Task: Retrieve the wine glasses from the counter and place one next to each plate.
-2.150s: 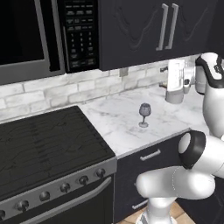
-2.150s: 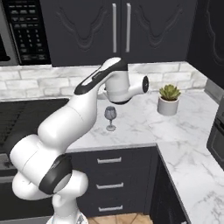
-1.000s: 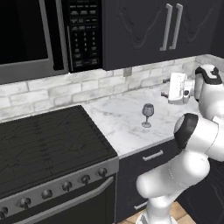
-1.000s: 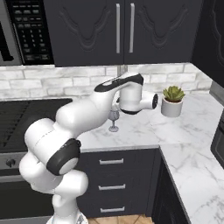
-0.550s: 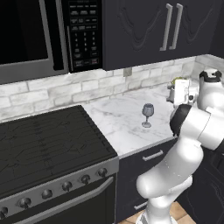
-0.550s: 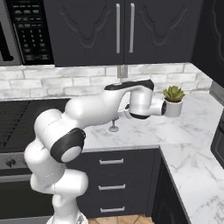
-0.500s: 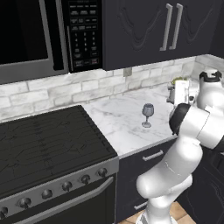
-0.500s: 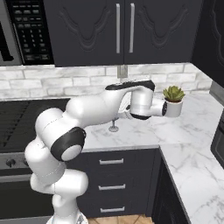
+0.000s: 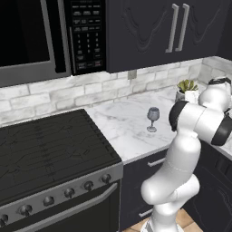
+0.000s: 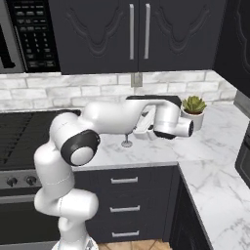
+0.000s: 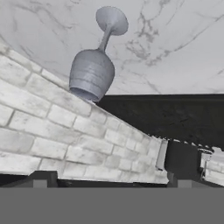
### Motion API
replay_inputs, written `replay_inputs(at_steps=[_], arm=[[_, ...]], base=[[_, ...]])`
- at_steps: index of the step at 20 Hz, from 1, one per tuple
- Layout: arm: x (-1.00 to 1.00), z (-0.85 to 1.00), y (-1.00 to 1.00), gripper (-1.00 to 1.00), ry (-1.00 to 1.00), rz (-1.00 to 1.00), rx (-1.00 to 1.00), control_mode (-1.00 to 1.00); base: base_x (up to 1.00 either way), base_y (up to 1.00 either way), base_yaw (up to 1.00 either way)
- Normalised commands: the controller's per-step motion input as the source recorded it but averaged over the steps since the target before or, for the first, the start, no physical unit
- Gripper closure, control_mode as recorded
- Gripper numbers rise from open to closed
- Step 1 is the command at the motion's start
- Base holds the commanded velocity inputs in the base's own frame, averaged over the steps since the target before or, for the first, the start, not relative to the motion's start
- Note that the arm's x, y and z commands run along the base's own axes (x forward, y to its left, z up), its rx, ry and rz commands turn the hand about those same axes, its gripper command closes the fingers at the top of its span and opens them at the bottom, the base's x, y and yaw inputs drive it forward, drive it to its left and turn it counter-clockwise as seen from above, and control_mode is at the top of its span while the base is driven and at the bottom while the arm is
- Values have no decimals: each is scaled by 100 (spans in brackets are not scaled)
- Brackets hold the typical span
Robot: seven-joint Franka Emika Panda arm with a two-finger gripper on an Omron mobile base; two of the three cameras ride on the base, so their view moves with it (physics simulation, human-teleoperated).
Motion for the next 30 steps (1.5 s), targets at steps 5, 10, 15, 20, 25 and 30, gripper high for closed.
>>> replay_inputs(at_steps=[5, 10, 15, 20, 25, 30], arm=[[0, -34, -7, -100, 0, 0, 0, -100], [0, -35, 0, -100, 0, 0, 0, -100], [0, -18, 0, -100, 0, 0, 0, -100], [0, -13, 8, -100, 1, 0, 0, -100], [0, -10, 30, -100, 1, 0, -1, -100], [12, -27, 14, -100, 12, -1, -1, -100]], base=[[0, 0, 0], [0, 0, 0], [0, 0, 0], [0, 0, 0], [0, 0, 0], [0, 0, 0]])
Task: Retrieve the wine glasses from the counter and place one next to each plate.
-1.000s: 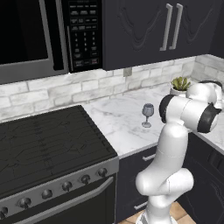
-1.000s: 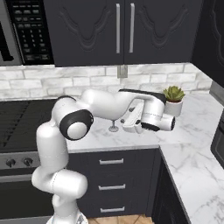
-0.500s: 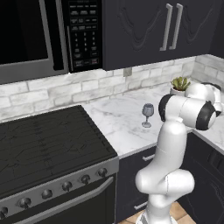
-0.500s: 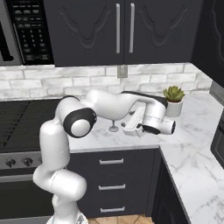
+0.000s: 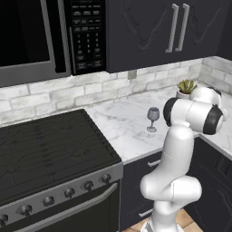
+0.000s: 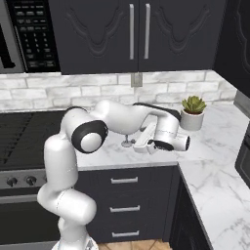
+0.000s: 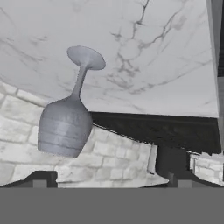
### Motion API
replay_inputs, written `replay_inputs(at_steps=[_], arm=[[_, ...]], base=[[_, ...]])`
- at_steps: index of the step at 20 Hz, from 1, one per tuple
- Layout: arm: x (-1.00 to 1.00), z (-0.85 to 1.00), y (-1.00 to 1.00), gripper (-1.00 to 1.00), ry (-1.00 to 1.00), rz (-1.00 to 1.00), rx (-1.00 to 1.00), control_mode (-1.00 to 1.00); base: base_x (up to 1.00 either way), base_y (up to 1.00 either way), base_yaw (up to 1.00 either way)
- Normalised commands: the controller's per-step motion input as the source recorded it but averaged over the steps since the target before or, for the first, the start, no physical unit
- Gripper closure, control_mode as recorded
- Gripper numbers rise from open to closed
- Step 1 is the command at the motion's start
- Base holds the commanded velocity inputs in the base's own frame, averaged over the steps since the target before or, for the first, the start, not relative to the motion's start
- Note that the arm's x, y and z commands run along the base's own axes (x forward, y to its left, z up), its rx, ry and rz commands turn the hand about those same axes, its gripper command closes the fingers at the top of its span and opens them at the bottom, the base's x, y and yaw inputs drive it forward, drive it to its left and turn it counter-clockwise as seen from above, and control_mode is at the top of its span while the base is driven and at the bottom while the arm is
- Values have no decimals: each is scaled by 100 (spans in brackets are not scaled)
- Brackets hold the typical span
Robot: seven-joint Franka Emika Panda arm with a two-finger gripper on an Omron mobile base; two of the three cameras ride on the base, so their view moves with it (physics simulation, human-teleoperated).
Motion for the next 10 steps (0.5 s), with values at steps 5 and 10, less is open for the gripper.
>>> replay_inputs(at_steps=[5, 10], arm=[[10, -32, 1, -100, 19, -3, 0, -100], [17, -31, 0, -100, 13, -4, 0, -100]], base=[[0, 0, 0], [0, 0, 0]])
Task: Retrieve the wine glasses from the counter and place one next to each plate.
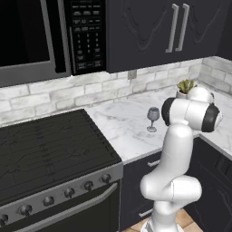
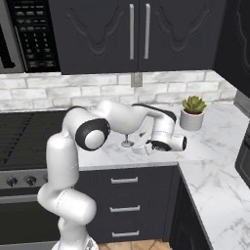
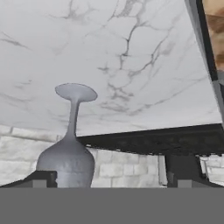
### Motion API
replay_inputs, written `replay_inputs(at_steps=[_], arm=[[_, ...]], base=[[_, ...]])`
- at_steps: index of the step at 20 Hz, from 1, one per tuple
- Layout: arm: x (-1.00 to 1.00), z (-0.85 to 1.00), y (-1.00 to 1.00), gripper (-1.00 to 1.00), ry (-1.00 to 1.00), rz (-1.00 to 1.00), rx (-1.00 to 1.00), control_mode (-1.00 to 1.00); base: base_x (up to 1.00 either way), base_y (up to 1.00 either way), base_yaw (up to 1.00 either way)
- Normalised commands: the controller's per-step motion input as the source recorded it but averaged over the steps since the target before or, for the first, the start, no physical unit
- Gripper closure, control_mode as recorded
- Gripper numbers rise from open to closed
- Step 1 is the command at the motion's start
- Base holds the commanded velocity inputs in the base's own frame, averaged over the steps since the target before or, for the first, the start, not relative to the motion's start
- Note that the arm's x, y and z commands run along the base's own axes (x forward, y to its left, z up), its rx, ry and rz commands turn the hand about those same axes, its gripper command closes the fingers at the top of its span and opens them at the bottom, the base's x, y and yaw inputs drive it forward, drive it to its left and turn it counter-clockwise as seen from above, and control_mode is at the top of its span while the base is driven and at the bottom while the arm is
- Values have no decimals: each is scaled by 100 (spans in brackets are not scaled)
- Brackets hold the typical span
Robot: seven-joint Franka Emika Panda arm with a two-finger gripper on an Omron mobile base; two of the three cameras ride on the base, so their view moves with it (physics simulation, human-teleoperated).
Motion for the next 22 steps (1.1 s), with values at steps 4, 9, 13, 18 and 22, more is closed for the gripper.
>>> replay_inputs(at_steps=[4, 9, 13, 18, 22], arm=[[23, -26, 0, -100, 0, -4, 1, -100], [30, -35, 1, -100, 0, -2, 3, -100], [33, -29, 0, -100, 0, 0, 7, -100], [7, -6, 2, -100, 0, 0, 3, -100], [1, -1, 12, -100, 0, 0, 0, -100]], base=[[0, 0, 0], [0, 0, 0], [0, 0, 0], [0, 0, 0], [0, 0, 0]])
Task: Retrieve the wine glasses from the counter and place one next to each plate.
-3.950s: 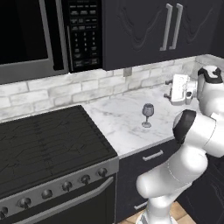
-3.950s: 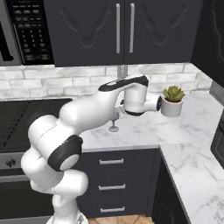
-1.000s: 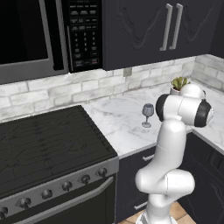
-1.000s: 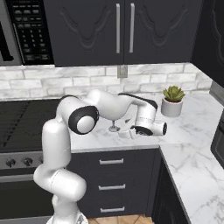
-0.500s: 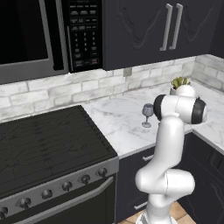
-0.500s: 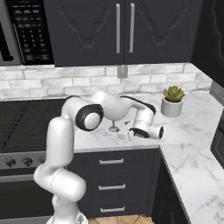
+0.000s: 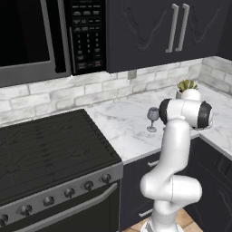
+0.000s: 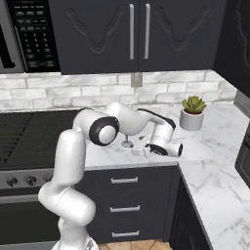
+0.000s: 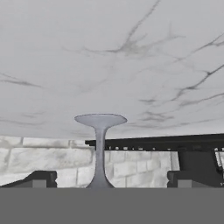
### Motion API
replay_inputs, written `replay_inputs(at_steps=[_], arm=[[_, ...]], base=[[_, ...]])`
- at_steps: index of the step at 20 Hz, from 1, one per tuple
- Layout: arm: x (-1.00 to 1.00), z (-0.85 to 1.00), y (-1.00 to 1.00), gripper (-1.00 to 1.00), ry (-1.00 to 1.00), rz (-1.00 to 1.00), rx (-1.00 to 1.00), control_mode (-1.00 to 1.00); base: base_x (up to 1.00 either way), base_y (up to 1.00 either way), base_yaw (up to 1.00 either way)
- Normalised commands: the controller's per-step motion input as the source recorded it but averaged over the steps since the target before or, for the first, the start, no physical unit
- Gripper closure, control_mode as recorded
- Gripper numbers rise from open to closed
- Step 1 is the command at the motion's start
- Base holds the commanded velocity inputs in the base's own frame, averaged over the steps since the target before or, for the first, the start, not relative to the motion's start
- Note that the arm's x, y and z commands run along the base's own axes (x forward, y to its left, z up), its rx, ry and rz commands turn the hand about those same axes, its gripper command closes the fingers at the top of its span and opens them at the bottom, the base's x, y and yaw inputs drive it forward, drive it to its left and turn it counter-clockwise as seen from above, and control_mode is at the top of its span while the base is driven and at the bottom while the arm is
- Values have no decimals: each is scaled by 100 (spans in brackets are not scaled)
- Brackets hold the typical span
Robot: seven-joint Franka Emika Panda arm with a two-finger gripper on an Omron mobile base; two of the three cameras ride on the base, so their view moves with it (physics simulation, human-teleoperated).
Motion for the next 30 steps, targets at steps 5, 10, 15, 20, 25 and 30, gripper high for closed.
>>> replay_inputs(at_steps=[5, 10, 15, 20, 25, 30], arm=[[16, -1, 25, -100, 0, 0, 0, -100], [23, -1, 15, -100, 0, 0, 0, -100], [22, -4, 3, -100, 3, 0, 0, -100], [9, -6, 5, -100, 1, 0, 0, -100], [0, 0, 11, -100, 0, 0, 0, -100], [-10, 0, 2, -100, 0, 3, 0, -100]], base=[[0, 0, 0], [0, 0, 0], [0, 0, 0], [0, 0, 0], [0, 0, 0], [0, 0, 0]])
